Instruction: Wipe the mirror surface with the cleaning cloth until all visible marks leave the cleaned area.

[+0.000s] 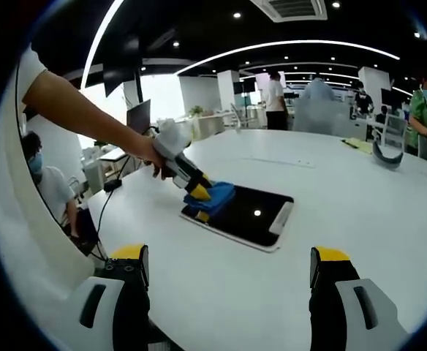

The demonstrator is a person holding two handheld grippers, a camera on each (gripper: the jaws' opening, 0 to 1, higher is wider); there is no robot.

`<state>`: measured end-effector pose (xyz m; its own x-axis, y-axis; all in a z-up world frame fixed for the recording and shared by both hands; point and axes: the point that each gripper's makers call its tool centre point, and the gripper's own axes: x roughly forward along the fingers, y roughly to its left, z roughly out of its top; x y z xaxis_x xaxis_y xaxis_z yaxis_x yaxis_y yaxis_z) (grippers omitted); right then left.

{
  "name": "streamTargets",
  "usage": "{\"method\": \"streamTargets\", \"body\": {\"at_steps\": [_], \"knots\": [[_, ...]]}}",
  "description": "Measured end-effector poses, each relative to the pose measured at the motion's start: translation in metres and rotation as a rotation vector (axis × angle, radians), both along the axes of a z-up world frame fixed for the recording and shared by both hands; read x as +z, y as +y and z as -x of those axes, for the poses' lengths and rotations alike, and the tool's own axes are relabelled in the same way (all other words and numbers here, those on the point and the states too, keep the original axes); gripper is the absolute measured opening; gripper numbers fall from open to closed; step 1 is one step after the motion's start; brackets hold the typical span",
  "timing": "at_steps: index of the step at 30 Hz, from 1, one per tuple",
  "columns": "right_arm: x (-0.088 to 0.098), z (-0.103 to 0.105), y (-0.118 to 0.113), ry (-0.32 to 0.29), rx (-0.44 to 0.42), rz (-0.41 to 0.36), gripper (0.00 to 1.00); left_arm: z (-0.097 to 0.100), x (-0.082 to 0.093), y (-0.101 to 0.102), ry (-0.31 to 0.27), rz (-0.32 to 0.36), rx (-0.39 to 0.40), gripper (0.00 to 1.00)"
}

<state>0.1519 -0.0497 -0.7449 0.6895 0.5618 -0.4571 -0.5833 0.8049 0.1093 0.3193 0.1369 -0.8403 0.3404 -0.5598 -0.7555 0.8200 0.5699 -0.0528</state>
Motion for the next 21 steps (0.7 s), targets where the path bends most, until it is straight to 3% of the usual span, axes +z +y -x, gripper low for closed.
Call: {"method": "streamTargets", "body": {"at_steps": [21], "knots": [[0.0, 0.009, 0.004, -0.009, 0.016, -0.009, 0.91, 0.024, -0.001, -0.002, -0.004, 0.013, 0.006, 0.29]]}}
